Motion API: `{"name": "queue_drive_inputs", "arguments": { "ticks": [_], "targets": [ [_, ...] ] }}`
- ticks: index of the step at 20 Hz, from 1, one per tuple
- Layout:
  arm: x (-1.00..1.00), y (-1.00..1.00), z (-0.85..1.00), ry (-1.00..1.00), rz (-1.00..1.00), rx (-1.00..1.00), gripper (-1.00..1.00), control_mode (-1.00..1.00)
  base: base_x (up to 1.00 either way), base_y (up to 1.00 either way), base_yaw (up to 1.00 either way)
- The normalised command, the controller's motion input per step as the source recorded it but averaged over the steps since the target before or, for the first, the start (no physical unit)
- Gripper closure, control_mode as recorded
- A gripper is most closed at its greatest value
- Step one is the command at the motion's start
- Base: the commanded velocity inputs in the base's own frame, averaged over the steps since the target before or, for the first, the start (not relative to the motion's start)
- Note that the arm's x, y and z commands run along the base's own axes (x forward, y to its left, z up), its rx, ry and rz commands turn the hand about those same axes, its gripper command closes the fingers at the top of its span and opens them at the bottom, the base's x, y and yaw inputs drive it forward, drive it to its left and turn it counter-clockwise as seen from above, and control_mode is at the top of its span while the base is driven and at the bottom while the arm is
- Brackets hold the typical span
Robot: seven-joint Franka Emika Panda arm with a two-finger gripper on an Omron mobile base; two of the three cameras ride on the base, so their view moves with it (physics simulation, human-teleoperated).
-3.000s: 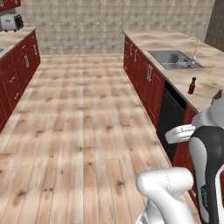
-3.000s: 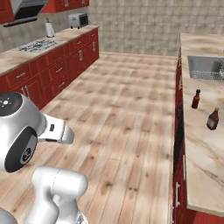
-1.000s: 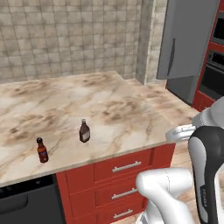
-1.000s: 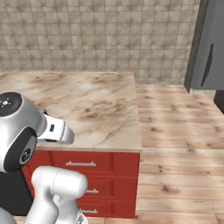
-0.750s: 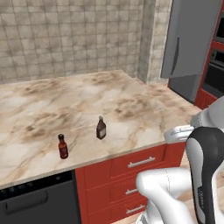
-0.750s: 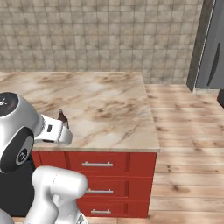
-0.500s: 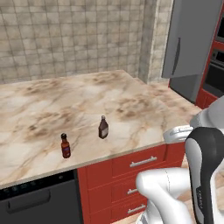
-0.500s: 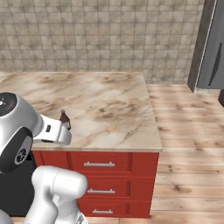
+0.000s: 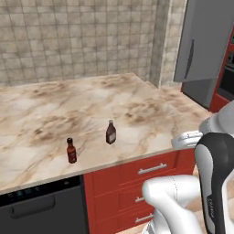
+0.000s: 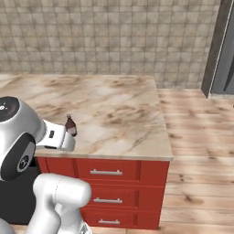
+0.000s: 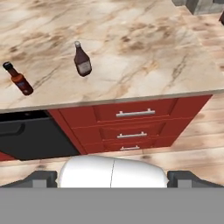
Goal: Place the ketchup and condiment bottle from the counter to the top shelf of the fridge. If the existing items in the fridge are on the top shelf, move them to other shelves.
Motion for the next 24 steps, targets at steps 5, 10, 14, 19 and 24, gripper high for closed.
{"name": "queue_drive_inputs", "arguments": {
  "ticks": [5, 10, 14, 19, 24],
  "targets": [
    [0.00, 0.00, 0.00, 0.00, 0.00, 0.00, -1.00, 1.00, 0.00, 0.00, 0.22],
    [0.00, 0.01, 0.00, 0.00, 0.06, 0.00, -1.00, -1.00, 0.00, 0.00, 0.11],
    [0.19, 0.23, 0.00, 0.00, 0.06, 0.00, -1.00, -1.00, 0.00, 0.00, 0.00],
    [0.66, 0.17, -0.01, -0.01, 0.00, 0.00, -1.00, -1.00, 0.00, 0.00, 0.00],
    [0.89, 0.20, -0.04, 0.00, -0.01, -0.02, -1.00, -1.00, 0.00, 0.00, 0.00]
  ]
}}
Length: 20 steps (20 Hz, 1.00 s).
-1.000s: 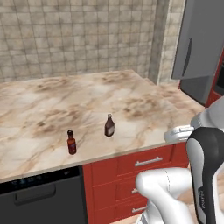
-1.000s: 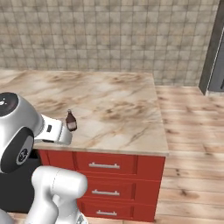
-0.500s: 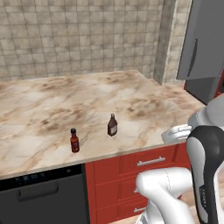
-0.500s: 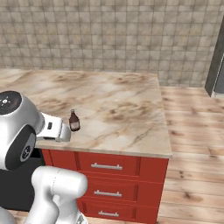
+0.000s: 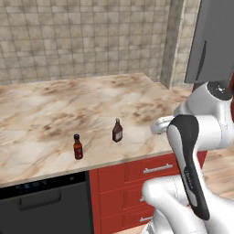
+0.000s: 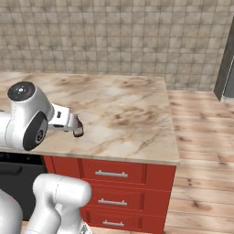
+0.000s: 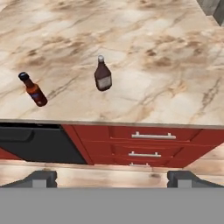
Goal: Place the ketchup and condiment bottle from the counter to the top shelf of the fridge. If the existing items in the fridge are on the top shelf, move them to other shelves.
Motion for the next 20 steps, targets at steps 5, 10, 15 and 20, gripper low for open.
{"name": "queue_drive_inputs", "arguments": {
  "ticks": [5, 10, 15, 20],
  "targets": [
    [0.80, 0.26, -0.20, 0.00, -0.02, -0.04, -1.00, -1.00, 0.00, 0.00, 0.00],
    [0.66, 0.19, -0.37, 0.00, 0.00, 0.00, -1.00, -1.00, 0.00, 0.00, 0.00],
    [0.51, 0.18, -0.38, 0.00, 0.00, 0.00, -1.00, -1.00, 0.00, 0.00, 0.00],
    [0.43, 0.13, -0.38, 0.00, 0.00, 0.00, -1.00, -1.00, 0.00, 0.00, 0.00]
  ]
}}
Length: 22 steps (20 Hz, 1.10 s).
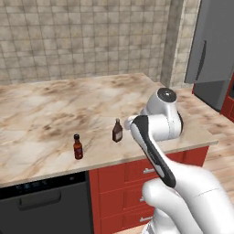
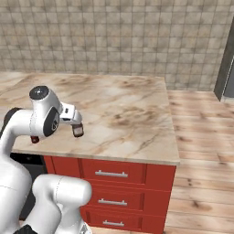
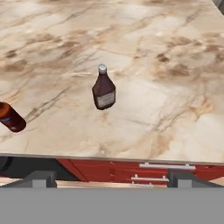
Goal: Place the ketchup and condiment bottle from the counter to the top shelf of the fridge. If the existing items in the fridge are on the top shelf, move them to other shelves.
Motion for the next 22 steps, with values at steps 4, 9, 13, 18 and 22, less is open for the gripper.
{"name": "queue_drive_inputs", "arguments": {
  "ticks": [4, 9, 13, 18, 22],
  "targets": [
    [0.30, 0.01, -0.31, 0.00, 0.01, 0.00, -1.00, -1.00, 0.00, 0.00, 0.00],
    [0.27, 0.03, -0.24, 0.03, 0.05, 0.00, -1.00, -1.00, 0.00, 0.00, 0.00],
    [0.26, 0.10, -0.13, 0.08, 0.08, 0.00, -1.00, -1.00, 0.00, 0.00, 0.00],
    [0.33, 0.11, -0.05, 0.10, 0.04, 0.00, -1.00, -1.00, 0.00, 0.00, 0.00],
    [0.38, 0.19, -0.06, 0.07, 0.00, 0.00, -1.00, -1.00, 0.00, 0.00, 0.00]
  ]
}}
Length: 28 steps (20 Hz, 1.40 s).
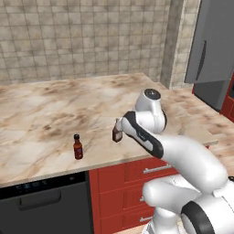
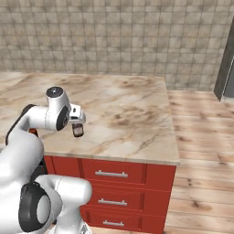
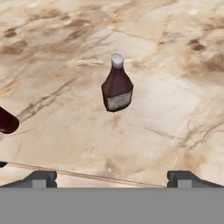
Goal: Place the ketchup and condiment bottle from the counter to the top shelf of the fridge. If the existing items in the fridge are on the top shelf, move them to other shelves.
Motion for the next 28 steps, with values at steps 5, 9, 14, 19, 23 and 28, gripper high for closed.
{"name": "queue_drive_inputs", "arguments": {
  "ticks": [5, 9, 14, 19, 23, 28],
  "targets": [
    [0.33, 0.17, -0.14, 0.06, 0.00, 0.00, -1.00, -1.00, 0.00, 0.00, 0.00],
    [0.24, 0.01, -0.29, 0.03, 0.00, 0.00, -1.00, -1.00, 0.00, 0.00, 0.00],
    [0.19, 0.00, -0.26, 0.01, 0.00, 0.00, -1.00, -1.00, 0.00, 0.00, 0.00],
    [0.27, 0.00, -0.26, 0.00, 0.00, 0.00, -1.00, -1.00, 0.00, 0.00, 0.00],
    [0.30, 0.00, -0.26, 0.00, 0.00, 0.00, -1.00, -1.00, 0.00, 0.00, 0.00],
    [0.29, 0.00, -0.23, 0.00, 0.00, 0.00, -1.00, -1.00, 0.00, 0.00, 0.00]
  ]
}}
